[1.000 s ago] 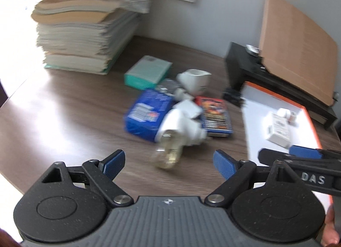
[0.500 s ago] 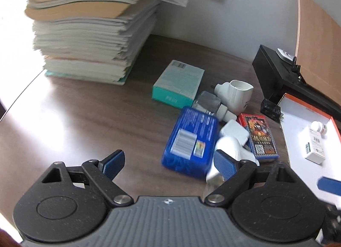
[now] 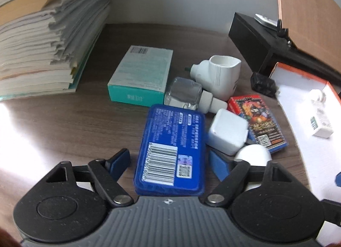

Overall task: Organize rigid objects
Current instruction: 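Grasp the blue tin with left tool while right tool grasps the white diffuser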

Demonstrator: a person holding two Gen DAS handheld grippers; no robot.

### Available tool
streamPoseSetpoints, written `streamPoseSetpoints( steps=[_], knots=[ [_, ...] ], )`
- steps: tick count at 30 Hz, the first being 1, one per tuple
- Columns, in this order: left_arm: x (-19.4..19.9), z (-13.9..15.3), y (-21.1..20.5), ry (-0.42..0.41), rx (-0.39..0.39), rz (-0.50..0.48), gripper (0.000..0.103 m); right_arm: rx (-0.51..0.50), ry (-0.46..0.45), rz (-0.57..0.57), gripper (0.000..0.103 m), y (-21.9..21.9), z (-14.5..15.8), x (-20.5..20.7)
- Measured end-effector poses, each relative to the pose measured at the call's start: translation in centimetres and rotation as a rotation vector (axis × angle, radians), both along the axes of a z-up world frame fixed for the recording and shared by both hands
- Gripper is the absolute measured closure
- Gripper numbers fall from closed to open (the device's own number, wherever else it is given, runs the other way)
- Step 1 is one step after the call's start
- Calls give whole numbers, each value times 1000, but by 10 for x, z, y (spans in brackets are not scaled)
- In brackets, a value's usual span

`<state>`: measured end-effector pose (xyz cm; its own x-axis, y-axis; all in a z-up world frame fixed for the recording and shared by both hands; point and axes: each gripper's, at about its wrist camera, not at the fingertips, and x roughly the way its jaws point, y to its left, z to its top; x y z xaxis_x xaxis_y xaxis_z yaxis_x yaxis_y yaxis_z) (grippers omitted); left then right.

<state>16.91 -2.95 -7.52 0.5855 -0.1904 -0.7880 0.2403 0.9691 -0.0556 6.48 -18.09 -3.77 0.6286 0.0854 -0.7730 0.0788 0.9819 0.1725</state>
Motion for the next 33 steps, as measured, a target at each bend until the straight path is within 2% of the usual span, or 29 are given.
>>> streamPoseSetpoints(
  steps=[2, 3, 9, 15, 20, 21, 23, 24, 27, 29, 30, 31, 33],
  knots=[
    [2, 0, 5, -10, -17, 5, 40, 22, 3, 16, 18, 7, 0, 2],
    [2, 1, 7, -20, -4, 6, 40, 40, 7, 28, 18, 11, -1, 2],
    [-2, 9, 39, -22, -50, 51, 41, 262, 59, 83, 18, 35, -9, 17],
    [-17, 20, 67, -32, -75, 88, 41, 381, 135, -4, 16, 53, -21, 49],
    [-30, 25, 83, -37, -98, 114, 41, 346, 208, -128, 19, 66, -35, 80],
    [-31, 24, 83, -37, -97, 116, 41, 324, 190, -141, 21, 69, -34, 83],
    [-34, 23, 86, -29, -97, 118, 41, 281, 179, -161, 26, 74, -32, 87],
    [-36, 23, 87, -27, -100, 120, 41, 277, 178, -180, 37, 73, -32, 87],
    [-40, 23, 90, -27, -111, 130, 41, 307, 173, -197, 44, 64, -34, 83],
    [-42, 24, 91, -33, -119, 137, 41, 340, 186, -191, 39, 56, -35, 77],
    [-43, 24, 91, -35, -123, 139, 41, 367, 191, -197, 18, 50, -35, 74],
    [-44, 25, 91, -38, -127, 140, 41, 413, 193, -210, 11, 43, -35, 70],
    [-45, 26, 89, -44, -132, 142, 41, 513, 194, -244, 12, 31, -34, 67]
  ],
)
